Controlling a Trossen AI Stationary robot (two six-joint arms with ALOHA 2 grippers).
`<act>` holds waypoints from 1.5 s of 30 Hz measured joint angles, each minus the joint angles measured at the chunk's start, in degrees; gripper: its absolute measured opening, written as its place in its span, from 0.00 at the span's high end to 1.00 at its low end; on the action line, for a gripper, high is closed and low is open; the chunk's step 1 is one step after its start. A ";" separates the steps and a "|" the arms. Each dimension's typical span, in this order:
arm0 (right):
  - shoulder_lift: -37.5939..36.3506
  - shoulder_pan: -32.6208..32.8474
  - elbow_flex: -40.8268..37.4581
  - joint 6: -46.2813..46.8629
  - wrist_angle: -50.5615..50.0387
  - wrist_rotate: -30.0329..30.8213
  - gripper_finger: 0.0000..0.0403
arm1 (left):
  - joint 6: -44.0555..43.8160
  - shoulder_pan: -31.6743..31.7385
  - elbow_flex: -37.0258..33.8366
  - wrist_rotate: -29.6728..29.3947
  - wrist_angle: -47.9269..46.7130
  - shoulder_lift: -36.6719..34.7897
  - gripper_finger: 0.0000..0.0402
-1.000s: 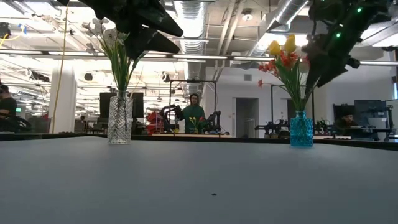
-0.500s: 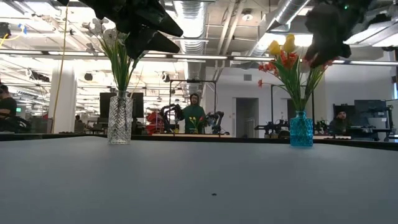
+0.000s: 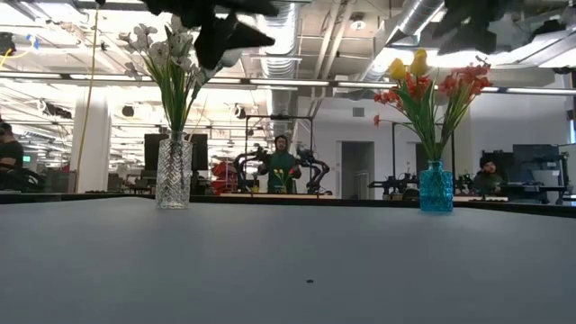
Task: Sort flowers into vase by color
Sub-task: Return to Home Position
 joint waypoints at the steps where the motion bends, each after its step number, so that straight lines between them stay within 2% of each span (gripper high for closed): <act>1: 0.00 1.13 0.26 0.84 1.13 0.00 0.41 | 0.40 -0.02 0.00 0.04 1.37 -0.11 0.51; 4: 0.00 4.75 0.40 3.56 4.64 0.02 0.41 | 0.85 0.00 0.03 0.16 5.08 -0.58 0.51; 11: 0.49 15.20 0.40 7.31 6.32 0.77 0.42 | 1.65 -0.02 0.04 0.44 5.14 -5.66 0.51; 14: 0.42 21.21 0.36 7.68 7.87 4.04 0.45 | 1.74 -0.02 0.04 0.35 1.80 -9.29 0.51; 17: 0.28 28.28 -1.45 7.68 9.54 10.57 0.49 | 1.50 -0.04 0.05 -0.64 -3.96 -12.75 0.51; 20: -0.57 34.92 -5.75 7.70 14.90 14.95 0.54 | 0.22 -0.39 0.04 -0.59 -9.25 -15.30 0.51; 24: -2.29 40.67 -13.20 7.59 25.92 16.94 0.64 | -0.78 -2.37 0.02 0.01 -14.15 -17.15 0.51; 30: -3.13 42.27 -23.19 7.59 42.04 17.04 0.82 | -3.27 -7.47 -3.55 5.00 -11.29 -17.11 0.51; 36: -3.33 42.27 -30.36 7.58 50.79 16.56 0.96 | -7.02 -9.98 -9.03 4.53 -9.53 -17.40 0.53; 40: -4.46 41.26 -35.35 7.63 58.47 15.50 0.95 | -8.46 -10.12 -13.64 5.93 -5.42 -17.33 0.63; 45: -6.46 37.39 -38.91 8.16 60.82 13.08 0.95 | -6.78 -8.45 -16.80 5.98 -1.07 -17.40 0.82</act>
